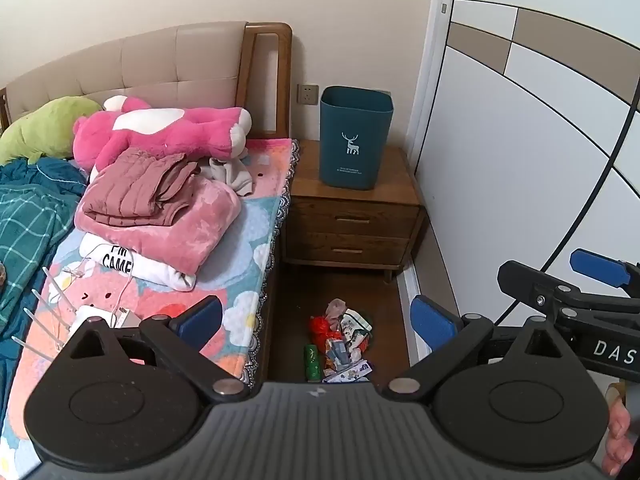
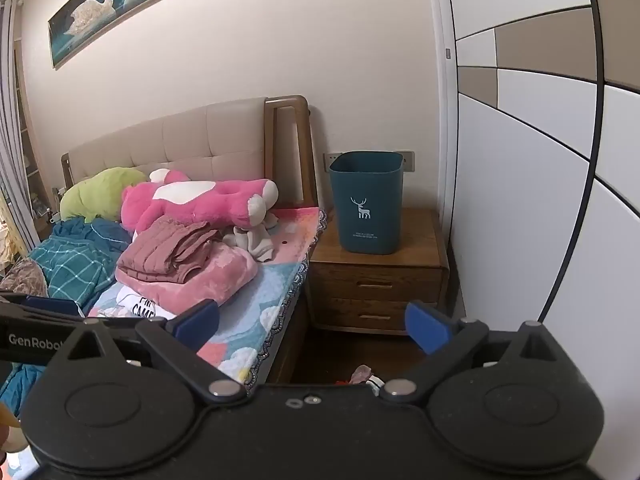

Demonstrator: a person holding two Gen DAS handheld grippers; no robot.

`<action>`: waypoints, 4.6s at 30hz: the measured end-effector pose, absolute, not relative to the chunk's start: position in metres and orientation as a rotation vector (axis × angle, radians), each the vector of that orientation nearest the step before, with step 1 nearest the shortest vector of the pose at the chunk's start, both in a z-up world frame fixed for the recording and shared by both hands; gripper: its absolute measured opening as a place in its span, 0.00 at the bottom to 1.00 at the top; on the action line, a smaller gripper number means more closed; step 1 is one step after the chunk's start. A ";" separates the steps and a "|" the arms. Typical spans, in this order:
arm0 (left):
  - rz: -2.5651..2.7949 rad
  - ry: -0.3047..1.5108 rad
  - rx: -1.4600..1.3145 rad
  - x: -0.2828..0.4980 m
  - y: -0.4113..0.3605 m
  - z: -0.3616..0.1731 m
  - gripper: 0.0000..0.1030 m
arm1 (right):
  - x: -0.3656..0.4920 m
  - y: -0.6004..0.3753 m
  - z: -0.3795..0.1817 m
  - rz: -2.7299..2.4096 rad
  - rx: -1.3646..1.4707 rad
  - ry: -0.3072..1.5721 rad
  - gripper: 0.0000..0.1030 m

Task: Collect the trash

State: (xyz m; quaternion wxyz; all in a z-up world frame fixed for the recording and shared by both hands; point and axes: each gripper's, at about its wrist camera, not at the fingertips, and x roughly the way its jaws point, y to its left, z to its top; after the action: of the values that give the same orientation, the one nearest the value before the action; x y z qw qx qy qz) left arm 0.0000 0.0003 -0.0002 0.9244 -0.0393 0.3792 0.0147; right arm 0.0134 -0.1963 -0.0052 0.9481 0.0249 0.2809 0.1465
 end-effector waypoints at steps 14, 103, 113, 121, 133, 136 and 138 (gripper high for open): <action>0.022 0.760 -0.062 0.001 -0.004 0.009 0.98 | 0.003 -0.197 0.008 0.317 0.078 0.517 0.97; -0.059 0.763 -0.051 0.110 0.009 -0.015 0.98 | 0.072 -0.194 -0.020 0.268 0.045 0.574 0.95; -0.171 0.878 0.005 0.241 0.040 -0.077 0.98 | 0.175 -0.172 -0.077 0.158 0.075 0.707 0.95; -0.223 0.998 0.046 0.319 0.031 -0.171 0.98 | 0.226 -0.183 -0.154 0.092 0.085 0.839 0.95; -0.106 1.271 0.034 0.376 -0.011 -0.397 0.97 | 0.296 -0.203 -0.381 0.175 -0.034 1.127 0.94; -0.068 1.345 0.013 0.386 -0.018 -0.467 0.97 | 0.304 -0.209 -0.449 0.182 -0.014 1.197 0.94; -0.039 1.389 0.016 0.391 -0.022 -0.513 0.97 | 0.307 -0.213 -0.498 0.180 -0.002 1.252 0.94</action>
State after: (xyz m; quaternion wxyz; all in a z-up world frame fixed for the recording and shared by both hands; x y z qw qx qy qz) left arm 0.3914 -0.0220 -0.5132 0.7683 0.0072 0.6398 -0.0181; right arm 0.3069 -0.2130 -0.4975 0.8066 -0.0008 0.5851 0.0841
